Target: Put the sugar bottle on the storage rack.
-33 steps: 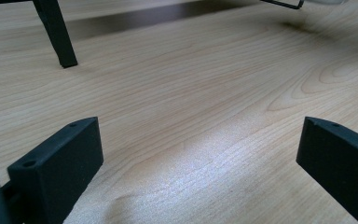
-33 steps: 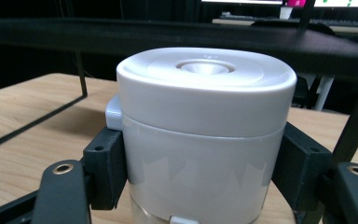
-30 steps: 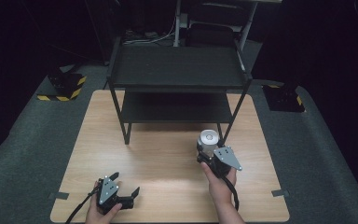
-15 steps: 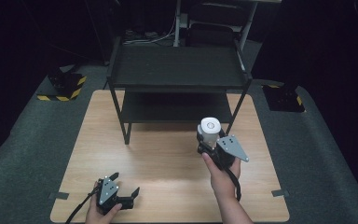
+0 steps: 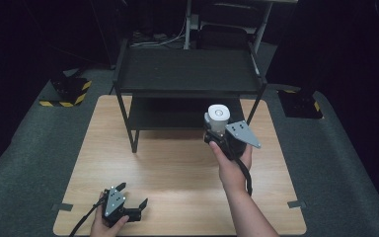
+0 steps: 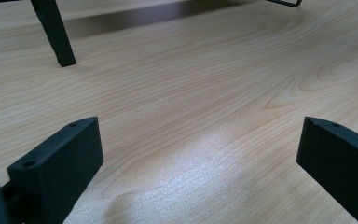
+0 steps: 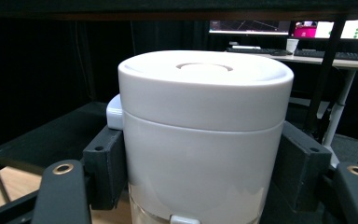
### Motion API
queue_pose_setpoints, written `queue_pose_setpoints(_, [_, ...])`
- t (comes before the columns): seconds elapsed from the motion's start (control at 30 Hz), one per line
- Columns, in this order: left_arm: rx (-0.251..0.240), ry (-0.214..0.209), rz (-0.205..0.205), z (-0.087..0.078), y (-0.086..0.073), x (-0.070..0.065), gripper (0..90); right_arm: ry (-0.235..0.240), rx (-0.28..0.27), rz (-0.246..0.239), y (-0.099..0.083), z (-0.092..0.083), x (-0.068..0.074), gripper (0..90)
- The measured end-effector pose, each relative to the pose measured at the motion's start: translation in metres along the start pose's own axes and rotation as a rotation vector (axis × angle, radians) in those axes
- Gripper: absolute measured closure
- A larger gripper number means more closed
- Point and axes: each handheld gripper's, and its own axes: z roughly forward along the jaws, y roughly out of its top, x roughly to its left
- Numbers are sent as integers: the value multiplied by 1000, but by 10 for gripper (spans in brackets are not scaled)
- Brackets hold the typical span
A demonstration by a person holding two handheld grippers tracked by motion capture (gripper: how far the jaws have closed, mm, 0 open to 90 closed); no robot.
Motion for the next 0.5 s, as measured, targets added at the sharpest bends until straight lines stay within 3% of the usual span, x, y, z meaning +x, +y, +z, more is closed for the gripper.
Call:
queue_pose_setpoints(0.33, [-1, -5, 3, 0, 0, 1, 7, -30, 28, 21, 10, 35, -6, 300])
queue_pose_setpoints(0.5, [1, -7, 6, 0, 0, 1, 7, -40, 27, 7, 7, 49, -6, 300])
